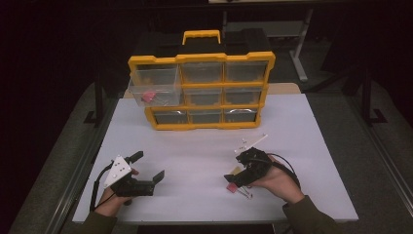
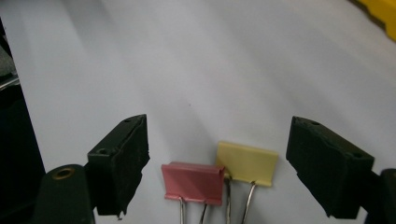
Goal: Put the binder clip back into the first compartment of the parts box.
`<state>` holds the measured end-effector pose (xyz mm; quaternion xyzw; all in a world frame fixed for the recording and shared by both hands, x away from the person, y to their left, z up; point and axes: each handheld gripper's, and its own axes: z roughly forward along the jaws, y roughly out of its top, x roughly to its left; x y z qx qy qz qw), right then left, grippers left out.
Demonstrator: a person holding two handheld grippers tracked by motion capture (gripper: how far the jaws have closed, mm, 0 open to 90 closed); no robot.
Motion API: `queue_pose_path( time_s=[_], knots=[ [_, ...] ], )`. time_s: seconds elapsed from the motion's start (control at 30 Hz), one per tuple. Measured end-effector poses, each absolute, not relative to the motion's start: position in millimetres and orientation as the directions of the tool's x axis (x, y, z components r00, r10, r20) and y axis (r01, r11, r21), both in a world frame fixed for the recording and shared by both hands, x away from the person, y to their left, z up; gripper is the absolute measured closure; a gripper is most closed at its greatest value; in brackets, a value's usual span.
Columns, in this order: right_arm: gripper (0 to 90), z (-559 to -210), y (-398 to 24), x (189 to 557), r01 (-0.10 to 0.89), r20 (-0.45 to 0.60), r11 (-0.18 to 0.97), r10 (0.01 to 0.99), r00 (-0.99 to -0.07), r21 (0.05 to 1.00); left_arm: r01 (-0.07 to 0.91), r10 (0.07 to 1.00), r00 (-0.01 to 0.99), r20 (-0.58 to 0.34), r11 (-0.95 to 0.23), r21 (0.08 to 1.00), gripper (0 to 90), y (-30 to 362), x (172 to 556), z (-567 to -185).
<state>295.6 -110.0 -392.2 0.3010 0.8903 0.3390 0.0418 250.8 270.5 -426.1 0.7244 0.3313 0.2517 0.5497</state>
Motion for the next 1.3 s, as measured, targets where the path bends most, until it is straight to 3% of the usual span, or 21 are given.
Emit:
queue_pose_path(
  time_s=[0.7,1.3],
  knots=[
    [33.5,-422,-110,280,0.539,0.121,0.619,0.587,-0.801,0.571,0.197,0.751,0.660,0.019,-0.197,0.960,0.0,271,251,-425],
    [39.5,-431,-105,277,0.534,0.102,0.649,0.579,-0.809,0.542,0.198,0.751,0.660,0.020,-0.199,0.960,0.0,271,251,-425]
  ],
)
